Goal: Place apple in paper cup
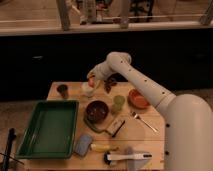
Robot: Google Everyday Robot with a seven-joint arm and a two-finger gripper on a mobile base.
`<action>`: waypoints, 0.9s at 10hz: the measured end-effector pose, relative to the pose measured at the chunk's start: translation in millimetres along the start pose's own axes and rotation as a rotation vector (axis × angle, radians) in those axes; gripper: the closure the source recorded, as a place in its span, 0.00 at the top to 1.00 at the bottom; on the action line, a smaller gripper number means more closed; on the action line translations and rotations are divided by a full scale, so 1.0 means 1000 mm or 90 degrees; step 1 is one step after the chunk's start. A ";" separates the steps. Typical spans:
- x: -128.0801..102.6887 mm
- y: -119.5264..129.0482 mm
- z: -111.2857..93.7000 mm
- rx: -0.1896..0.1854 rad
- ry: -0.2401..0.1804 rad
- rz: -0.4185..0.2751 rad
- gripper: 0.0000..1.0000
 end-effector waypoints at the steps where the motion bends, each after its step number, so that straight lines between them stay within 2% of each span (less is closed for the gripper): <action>1: -0.005 -0.006 0.007 0.000 -0.012 -0.008 0.00; 6: -0.008 -0.003 0.029 0.016 -0.056 -0.017 0.00; 9: -0.010 0.000 0.031 0.026 -0.065 -0.020 0.00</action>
